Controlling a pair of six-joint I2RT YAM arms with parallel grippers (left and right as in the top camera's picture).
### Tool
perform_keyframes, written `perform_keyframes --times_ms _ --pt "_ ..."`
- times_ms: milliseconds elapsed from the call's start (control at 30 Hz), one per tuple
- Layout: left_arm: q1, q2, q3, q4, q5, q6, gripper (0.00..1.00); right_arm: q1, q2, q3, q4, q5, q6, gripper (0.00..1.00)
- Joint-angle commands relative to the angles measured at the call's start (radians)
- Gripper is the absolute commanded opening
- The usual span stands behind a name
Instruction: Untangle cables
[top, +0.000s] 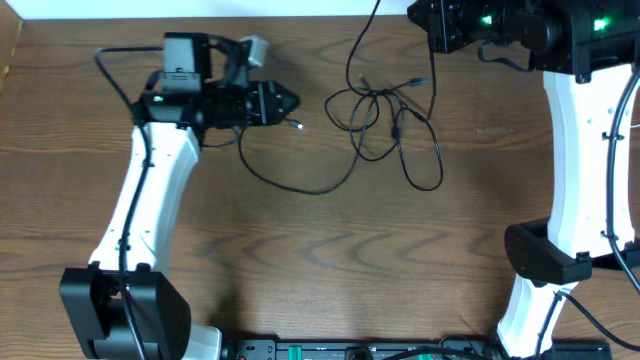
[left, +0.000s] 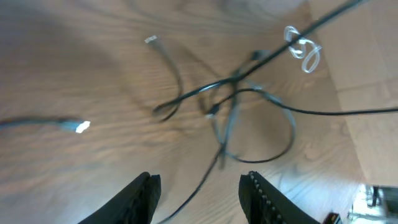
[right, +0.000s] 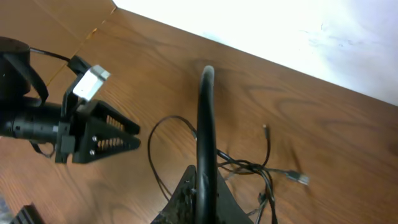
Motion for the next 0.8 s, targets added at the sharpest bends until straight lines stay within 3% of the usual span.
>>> perform_keyframes --times_ms 0,133,767 --pt "-0.067 -0.001 0.018 0.047 0.011 -0.03 0.46 0.008 0.017 0.006 0.0 -0.021 0.008 0.01" --pt "-0.129 0.027 0.018 0.08 -0.084 -0.105 0.47 0.008 0.017 0.006 -0.001 -0.021 0.007 0.01" --pt "-0.271 0.269 0.002 0.185 -0.128 -0.172 0.45 0.008 0.017 0.006 -0.011 -0.021 0.006 0.01"
